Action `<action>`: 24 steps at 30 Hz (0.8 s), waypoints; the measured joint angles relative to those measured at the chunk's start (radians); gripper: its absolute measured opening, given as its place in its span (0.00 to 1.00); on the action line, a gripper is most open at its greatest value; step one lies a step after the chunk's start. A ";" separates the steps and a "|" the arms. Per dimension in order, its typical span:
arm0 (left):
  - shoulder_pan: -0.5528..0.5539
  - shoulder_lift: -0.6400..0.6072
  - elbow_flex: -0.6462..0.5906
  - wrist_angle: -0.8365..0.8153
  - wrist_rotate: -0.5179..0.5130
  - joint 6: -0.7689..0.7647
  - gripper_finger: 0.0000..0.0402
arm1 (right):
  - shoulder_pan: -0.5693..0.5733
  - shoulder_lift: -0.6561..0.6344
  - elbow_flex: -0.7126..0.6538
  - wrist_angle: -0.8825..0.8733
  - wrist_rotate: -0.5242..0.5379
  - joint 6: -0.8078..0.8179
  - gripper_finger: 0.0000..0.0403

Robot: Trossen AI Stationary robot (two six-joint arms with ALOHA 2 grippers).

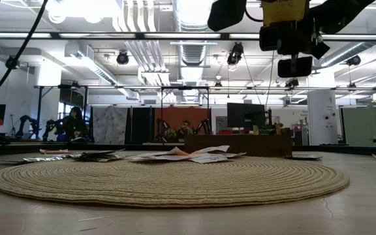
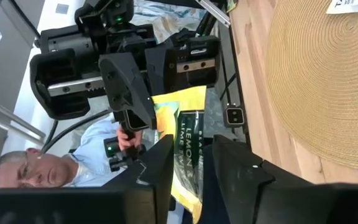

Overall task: Pick & Place Tea
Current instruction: Put the lemon tea bag into the middle section of the wooden organizer

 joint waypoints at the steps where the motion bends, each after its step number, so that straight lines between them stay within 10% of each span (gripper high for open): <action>1: 0.003 0.000 -0.001 0.001 0.005 0.000 0.00 | 0.000 0.000 0.000 0.000 -0.001 0.000 0.26; 24: 0.021 0.001 -0.009 -0.033 0.030 -0.175 0.00 | 0.000 -0.002 0.000 0.000 0.003 -0.068 0.02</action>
